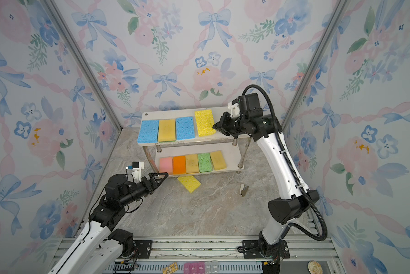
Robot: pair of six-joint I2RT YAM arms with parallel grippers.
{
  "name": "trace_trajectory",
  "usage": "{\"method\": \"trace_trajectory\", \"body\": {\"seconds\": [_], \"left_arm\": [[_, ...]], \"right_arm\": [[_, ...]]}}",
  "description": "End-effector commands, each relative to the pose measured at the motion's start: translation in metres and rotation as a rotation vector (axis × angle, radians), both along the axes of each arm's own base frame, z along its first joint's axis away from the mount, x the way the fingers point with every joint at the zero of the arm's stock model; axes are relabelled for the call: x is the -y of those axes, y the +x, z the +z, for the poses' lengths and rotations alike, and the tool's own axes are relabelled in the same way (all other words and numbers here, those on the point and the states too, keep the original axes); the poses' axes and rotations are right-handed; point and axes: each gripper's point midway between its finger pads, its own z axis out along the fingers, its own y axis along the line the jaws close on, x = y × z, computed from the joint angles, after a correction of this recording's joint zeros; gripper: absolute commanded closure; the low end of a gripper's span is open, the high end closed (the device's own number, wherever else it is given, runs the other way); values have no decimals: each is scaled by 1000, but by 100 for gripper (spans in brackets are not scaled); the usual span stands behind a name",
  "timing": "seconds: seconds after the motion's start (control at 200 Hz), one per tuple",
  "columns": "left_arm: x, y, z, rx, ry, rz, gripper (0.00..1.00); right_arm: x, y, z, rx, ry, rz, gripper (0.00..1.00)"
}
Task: Arrange cleaning sponges on a shelf
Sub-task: Place the cleaning sponge at the shelf.
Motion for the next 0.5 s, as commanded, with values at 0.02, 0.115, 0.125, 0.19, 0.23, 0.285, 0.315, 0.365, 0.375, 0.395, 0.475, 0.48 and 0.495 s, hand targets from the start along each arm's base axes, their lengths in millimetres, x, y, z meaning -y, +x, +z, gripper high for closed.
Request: {"method": "trace_trajectory", "body": {"seconds": [0.02,0.115,0.125,0.19,0.23,0.285,0.315,0.365,0.375,0.395,0.475,0.48,0.495], "left_arm": [[-1,-3,-5,8,17,-17,15],[-2,-2,-6,6,20,-13,14],[-2,-1,-7,5,20,-13,14],[-2,-1,-8,2,23,-13,14],[-2,-1,-9,-1,25,-13,14],[-2,0,-9,-2,26,-13,14],[-2,0,-10,-4,28,-15,14],[-2,1,-9,-3,30,-15,14],[-2,1,-9,-4,30,-14,14],[-1,1,-10,-5,30,-15,13],[-2,2,-11,-9,31,-14,13],[-2,2,-11,-10,31,-13,13],[-2,2,-12,-11,32,-14,13]], "right_arm": [[-3,5,-3,0,4,-5,100],[-4,5,-3,-1,8,-4,100],[-4,5,-3,-1,8,-4,100],[-4,5,-5,-3,9,-5,100],[-3,5,-6,-4,9,-6,100],[-4,5,-8,-9,11,-5,99],[-4,5,-8,-10,12,-5,96],[-4,6,-9,-11,16,-8,91],[-4,6,-9,-12,16,-8,90],[-4,6,-9,-10,17,-8,88],[-5,6,-9,-9,17,-8,83],[-4,6,-9,-9,16,-8,82],[-4,6,-9,-8,17,-9,81]]}}
